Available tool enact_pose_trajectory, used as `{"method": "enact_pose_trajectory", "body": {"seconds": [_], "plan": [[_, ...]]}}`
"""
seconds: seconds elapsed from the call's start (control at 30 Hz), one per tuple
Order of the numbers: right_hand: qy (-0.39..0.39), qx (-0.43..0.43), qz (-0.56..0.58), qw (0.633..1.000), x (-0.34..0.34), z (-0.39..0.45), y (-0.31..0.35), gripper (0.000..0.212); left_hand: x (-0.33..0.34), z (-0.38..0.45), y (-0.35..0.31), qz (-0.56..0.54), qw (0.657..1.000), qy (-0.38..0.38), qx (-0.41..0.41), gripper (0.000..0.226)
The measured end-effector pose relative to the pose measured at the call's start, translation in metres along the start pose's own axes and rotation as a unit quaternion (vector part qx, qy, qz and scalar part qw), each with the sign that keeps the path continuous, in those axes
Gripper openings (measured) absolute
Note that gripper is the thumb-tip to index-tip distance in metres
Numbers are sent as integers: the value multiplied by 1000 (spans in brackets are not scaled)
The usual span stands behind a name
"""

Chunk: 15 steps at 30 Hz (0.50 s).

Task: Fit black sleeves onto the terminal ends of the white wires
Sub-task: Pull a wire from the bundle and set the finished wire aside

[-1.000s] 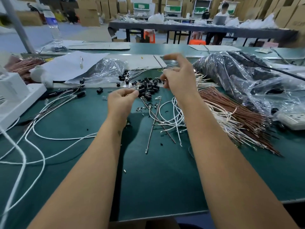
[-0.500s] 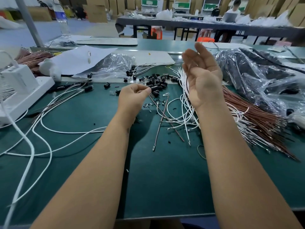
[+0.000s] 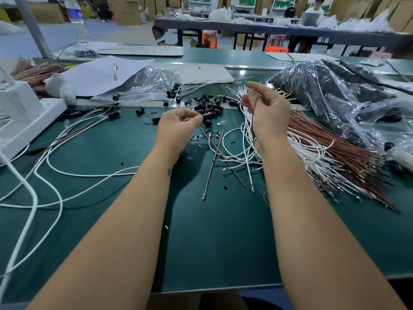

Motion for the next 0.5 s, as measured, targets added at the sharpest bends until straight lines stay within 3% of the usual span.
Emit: {"method": "enact_pose_trajectory", "body": {"seconds": [0.1,0.17,0.27,0.37,0.5], "plan": [[112,-18,-7,993,18,-11,12,21,0,1,1,-11,1000,6,-2,5],[128,-110,-87,982,33,-23,23,22,-1,2,0,-30,999,-13,1,7],[172,-262,-207,927,56,-47,34,23,-4,3,0,-75,996,-52,-3,12],[226,-312,-254,887,72,-60,31,25,-6,4,1,-113,992,-49,-16,14],[164,-323,-250,898,67,-59,23,26,-6,2,0,-120,991,-49,-24,6]]}}
Point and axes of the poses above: each hand's wrist, its own z-axis towards the middle knuckle, its own x-axis out of the palm, y = z × x, the point moved 3 cm from there along z, towards the middle knuckle, and after that the axes turned 8 degrees about -x, right-handed, at the moved point
